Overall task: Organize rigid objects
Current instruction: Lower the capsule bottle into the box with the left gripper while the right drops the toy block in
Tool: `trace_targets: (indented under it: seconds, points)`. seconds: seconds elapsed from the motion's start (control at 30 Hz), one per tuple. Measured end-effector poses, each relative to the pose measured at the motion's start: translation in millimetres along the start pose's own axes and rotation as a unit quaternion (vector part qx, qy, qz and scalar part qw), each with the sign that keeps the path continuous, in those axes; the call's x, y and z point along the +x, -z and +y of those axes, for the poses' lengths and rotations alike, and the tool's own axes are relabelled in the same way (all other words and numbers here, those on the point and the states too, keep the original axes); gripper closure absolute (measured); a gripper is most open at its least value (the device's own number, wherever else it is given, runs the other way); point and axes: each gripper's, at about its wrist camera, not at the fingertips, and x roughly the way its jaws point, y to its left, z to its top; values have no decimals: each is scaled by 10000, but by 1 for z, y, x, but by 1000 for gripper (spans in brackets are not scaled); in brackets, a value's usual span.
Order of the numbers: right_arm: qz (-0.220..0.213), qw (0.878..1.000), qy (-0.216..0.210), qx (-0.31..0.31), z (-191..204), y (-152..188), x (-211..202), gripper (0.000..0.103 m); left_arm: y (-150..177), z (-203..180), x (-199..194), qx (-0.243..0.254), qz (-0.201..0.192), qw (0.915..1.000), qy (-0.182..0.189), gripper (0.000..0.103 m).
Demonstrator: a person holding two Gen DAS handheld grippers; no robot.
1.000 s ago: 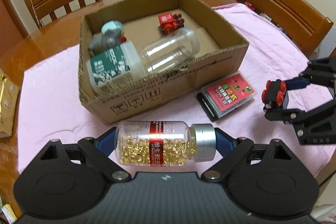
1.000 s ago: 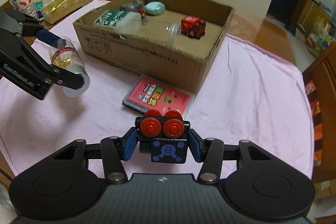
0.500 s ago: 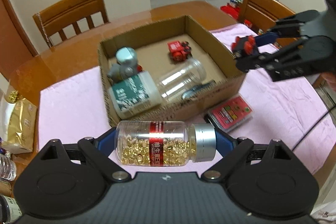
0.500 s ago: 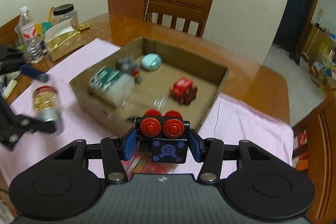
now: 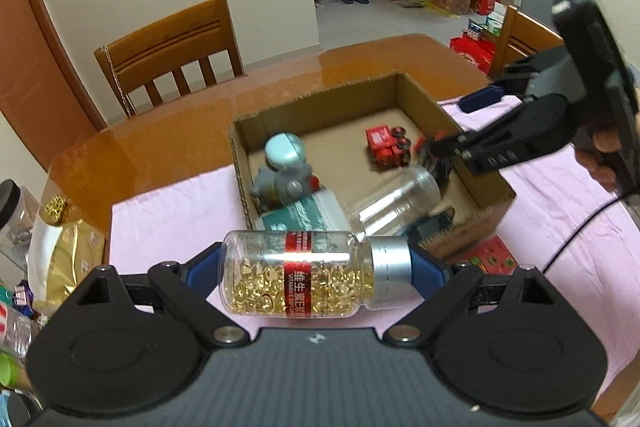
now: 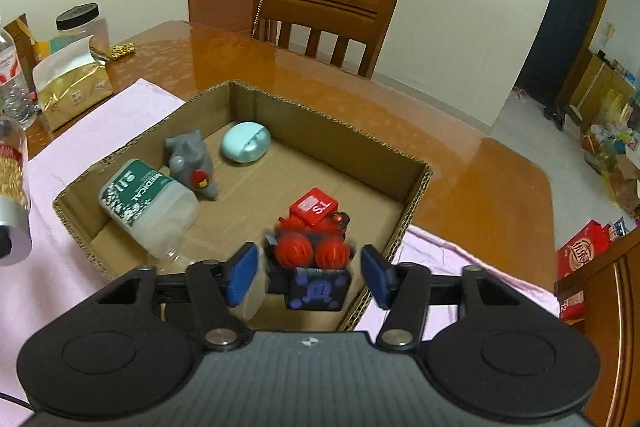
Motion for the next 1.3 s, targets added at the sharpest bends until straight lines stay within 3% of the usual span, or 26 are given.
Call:
trace_targets:
  seconds: [0.07, 0.17, 0.4, 0.63, 0.97, 1.3]
  points:
    - [-110, 9999, 18, 104, -1, 1, -8, 13, -7, 1, 3, -9, -26, 10000, -24, 10]
    - [-146, 9992, 23, 358, -3, 4, -22, 0, -18, 2, 9, 24, -79, 10000, 11, 10]
    - [3, 9965, 64, 830, 4, 24, -55, 0, -47, -3, 26, 148, -165, 9996, 158, 10]
    - [71, 9907, 368, 1307, 10, 44, -74, 0, -81, -10, 62, 404, -202, 9979, 455, 10]
    - [128, 9798, 670, 1879, 12, 70, -92, 0, -101, -21, 125, 470, 61, 9985, 282, 9]
    - [385, 9714, 927, 2153, 12, 96, -83, 0, -95, -10, 98, 422, -267, 9987, 114, 5]
